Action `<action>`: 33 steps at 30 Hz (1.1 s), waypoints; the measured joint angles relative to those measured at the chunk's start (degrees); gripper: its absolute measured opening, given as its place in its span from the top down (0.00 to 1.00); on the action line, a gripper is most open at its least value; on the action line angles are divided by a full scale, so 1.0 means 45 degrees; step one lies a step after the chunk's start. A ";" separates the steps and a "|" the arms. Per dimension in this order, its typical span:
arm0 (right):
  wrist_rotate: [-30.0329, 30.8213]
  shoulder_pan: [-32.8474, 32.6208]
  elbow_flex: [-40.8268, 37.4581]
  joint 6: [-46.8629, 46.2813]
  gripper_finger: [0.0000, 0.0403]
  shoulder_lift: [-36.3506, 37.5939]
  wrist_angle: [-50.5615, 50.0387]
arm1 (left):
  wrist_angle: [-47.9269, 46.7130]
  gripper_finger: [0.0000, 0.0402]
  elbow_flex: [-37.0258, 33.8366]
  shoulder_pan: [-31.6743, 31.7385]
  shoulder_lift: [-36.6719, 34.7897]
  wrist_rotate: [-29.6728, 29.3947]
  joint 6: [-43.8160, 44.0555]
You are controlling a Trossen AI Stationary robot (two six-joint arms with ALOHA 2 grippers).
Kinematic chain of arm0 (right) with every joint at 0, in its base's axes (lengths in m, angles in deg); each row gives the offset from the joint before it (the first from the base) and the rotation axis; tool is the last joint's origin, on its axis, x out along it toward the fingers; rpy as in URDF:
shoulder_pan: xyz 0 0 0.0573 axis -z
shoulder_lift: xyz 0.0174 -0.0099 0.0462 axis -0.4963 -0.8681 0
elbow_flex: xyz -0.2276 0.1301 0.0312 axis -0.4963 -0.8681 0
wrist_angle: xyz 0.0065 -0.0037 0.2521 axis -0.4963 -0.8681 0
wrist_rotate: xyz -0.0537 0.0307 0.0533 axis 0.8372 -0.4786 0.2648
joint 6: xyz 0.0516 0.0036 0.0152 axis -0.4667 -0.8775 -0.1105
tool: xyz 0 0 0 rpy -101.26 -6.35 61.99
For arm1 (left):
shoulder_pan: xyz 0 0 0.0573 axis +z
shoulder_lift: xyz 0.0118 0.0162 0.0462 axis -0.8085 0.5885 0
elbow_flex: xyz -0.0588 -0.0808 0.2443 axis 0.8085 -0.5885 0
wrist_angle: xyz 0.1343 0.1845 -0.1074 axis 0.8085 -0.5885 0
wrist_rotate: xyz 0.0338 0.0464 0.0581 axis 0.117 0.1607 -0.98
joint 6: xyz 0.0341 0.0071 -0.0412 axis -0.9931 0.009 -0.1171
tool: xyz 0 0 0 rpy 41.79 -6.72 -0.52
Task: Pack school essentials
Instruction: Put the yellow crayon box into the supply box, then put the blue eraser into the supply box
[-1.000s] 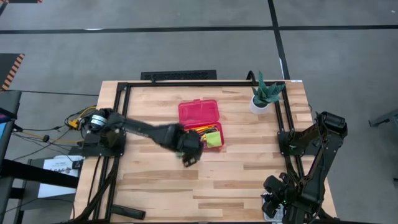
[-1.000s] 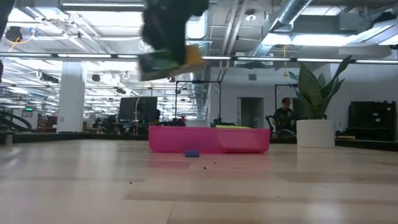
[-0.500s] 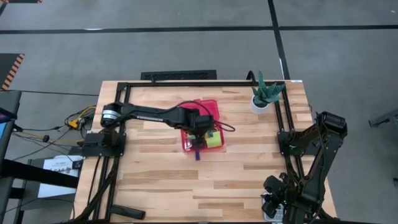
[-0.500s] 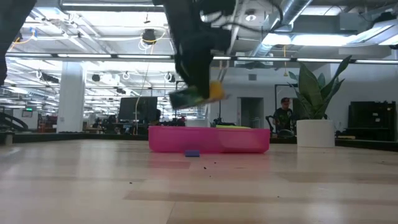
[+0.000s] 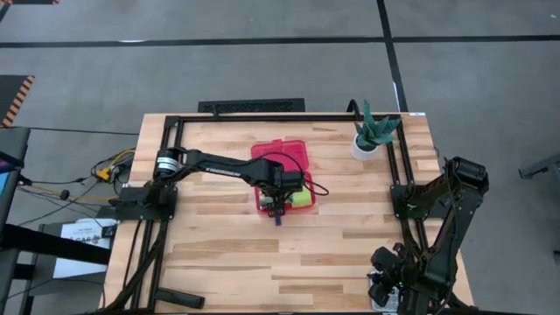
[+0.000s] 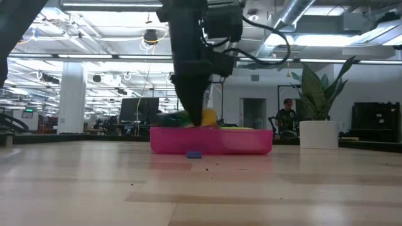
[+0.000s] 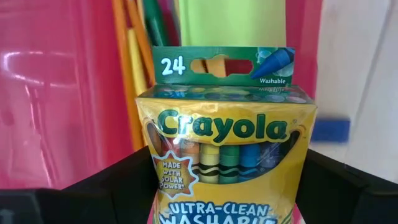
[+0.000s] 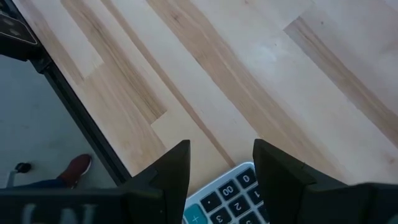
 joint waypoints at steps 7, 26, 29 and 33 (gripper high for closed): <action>0.0003 0.0000 0.0000 0.0005 0.55 0.0000 0.0002 | 0.0120 0.24 0.0010 -0.0016 0.0431 -0.0002 0.0264; 0.0000 -0.0015 0.0000 0.0015 0.55 0.0000 0.0000 | -0.1838 0.08 0.1190 -0.0001 0.0569 0.0599 0.0515; 0.0000 -0.0015 0.0000 0.0011 0.55 0.0000 0.0005 | -0.3090 0.08 0.2208 -0.0158 0.0556 0.0606 0.1385; 0.0000 -0.0015 0.0000 0.0008 0.55 0.0000 0.0011 | -0.3608 0.08 0.2738 -0.0809 0.0218 0.0622 0.4825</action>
